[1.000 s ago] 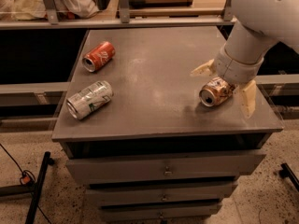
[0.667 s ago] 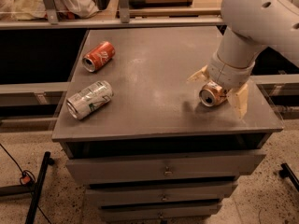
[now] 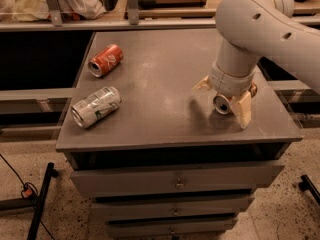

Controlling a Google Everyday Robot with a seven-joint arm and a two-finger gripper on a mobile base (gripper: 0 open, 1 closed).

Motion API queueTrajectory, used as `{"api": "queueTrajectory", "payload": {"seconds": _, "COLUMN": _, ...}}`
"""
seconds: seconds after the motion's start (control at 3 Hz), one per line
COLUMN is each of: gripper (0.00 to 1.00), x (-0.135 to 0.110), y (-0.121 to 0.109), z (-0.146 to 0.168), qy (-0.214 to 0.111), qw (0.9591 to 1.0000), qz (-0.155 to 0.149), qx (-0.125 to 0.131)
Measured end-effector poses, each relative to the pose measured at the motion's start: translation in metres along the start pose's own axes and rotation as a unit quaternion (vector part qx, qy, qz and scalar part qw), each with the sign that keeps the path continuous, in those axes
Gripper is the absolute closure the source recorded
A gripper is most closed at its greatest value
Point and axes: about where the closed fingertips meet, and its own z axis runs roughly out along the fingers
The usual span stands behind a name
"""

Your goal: Place orange can upright

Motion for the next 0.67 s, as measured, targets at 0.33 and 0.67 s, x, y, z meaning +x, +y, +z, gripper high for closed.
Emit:
{"api": "queueTrajectory", "payload": {"seconds": 0.33, "gripper": 0.27, "x": -0.0074, "y": -0.0097, "z": 0.0018, "qy": 0.007, "qw": 1.0, "qz": 0.006, "qx": 0.0}}
{"api": "queueTrajectory", "payload": {"seconds": 0.67, "gripper": 0.5, "x": -0.0136, "y": -0.0189, "z": -0.0067, "qy": 0.022, "qw": 0.9996, "qz": 0.018, "qx": 0.002}}
